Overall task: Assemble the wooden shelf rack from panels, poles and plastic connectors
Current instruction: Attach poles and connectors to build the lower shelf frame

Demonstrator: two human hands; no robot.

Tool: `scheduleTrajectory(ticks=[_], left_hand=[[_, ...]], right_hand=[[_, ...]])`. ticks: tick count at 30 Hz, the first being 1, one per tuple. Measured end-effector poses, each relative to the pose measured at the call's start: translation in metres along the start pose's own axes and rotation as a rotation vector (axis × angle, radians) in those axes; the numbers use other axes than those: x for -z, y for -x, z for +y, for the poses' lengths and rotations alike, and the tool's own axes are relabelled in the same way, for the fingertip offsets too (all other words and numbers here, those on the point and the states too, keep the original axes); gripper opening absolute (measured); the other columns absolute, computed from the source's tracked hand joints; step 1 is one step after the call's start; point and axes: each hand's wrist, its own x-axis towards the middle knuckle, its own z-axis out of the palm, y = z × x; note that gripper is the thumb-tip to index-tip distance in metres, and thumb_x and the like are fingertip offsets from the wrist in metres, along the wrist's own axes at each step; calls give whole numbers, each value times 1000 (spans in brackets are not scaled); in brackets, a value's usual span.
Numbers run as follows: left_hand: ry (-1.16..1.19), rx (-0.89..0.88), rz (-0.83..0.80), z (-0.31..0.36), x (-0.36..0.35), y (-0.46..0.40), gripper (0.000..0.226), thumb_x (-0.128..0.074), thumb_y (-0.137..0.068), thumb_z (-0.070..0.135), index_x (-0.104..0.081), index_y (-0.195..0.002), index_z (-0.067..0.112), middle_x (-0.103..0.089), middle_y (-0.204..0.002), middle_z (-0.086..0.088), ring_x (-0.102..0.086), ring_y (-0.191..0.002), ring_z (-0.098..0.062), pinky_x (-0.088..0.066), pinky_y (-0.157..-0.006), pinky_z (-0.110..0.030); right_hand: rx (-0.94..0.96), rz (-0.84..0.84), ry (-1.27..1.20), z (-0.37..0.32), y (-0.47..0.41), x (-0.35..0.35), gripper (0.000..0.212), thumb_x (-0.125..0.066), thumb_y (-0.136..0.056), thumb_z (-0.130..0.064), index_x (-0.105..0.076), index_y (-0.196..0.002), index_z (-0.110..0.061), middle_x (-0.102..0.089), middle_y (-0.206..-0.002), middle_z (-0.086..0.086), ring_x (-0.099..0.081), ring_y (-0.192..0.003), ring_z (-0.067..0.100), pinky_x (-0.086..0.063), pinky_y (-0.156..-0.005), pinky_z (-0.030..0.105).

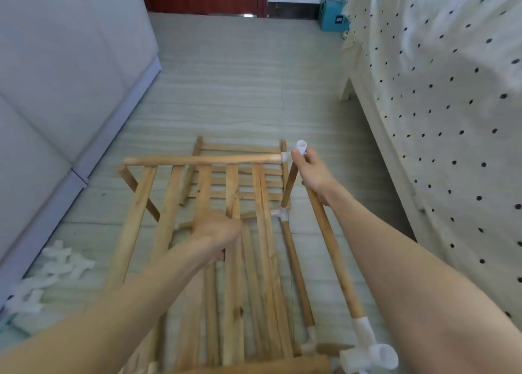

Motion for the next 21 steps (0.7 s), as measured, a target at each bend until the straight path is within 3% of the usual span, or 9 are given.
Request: scheduleTrajectory(ticks=[3,5,8,13,17,19,21], left_hand=[[-47,-17,16,-3,-2,-1,20,-44,-96,14,-45,-76,12,-61,-83,-18,-67,-83,-37,-56,-78,-51],[-78,-21,15,-5,-2,-2,12,-44,-97,18,-47,-89,10,-62,-86,-17,-68,-79,-34,-57,-76,-48],[-102,-36,4,-8,-1,-2,12,-42,-98,18,-46,-104,8,-63,-88,-17,-69,-74,-31,-58,-73,-45],[-81,-50,-31,-8,1,2,12,-42,-98,16,-46,-106,8,-60,-93,-17,-67,-74,-30,-58,-66,-40],[-61,-88,-63,-1,1,7,13,-42,-99,21,-46,-108,12,-61,-85,-12,-67,-66,-23,-56,-55,-31],[-155,-136,-62,4,-5,10,12,-42,-98,23,-49,-105,15,-62,-81,-8,-67,-66,-21,-56,-57,-30],[-256,-185,-40,7,-12,12,9,-44,-97,24,-50,-94,19,-61,-79,-4,-68,-63,-19,-51,-48,-22]], right_hand=[[-45,34,-78,4,-7,-2,33,-31,-100,-37,-42,-124,-17,-52,-108,5,-55,-109,28,-47,-97,46],[-58,51,-142,7,-6,-2,32,-31,-101,-35,-41,-123,-15,-52,-106,7,-57,-105,29,-48,-93,51],[-13,7,-91,12,-3,-2,34,-37,-99,-36,-40,-129,-20,-51,-114,2,-54,-109,26,-48,-96,46],[-1,19,-57,14,-3,-2,37,-35,-100,-31,-37,-135,-20,-50,-118,2,-52,-111,22,-50,-92,39],[-26,46,-74,16,-5,-3,36,-34,-101,-30,-37,-135,-19,-49,-125,5,-52,-113,23,-49,-94,42],[-46,52,-107,17,-5,-5,36,-34,-101,-30,-40,-133,-16,-52,-120,7,-54,-111,25,-49,-94,45],[-84,57,-141,16,-4,-7,37,-33,-101,-32,-47,-126,-10,-57,-108,9,-59,-105,27,-50,-93,46]])
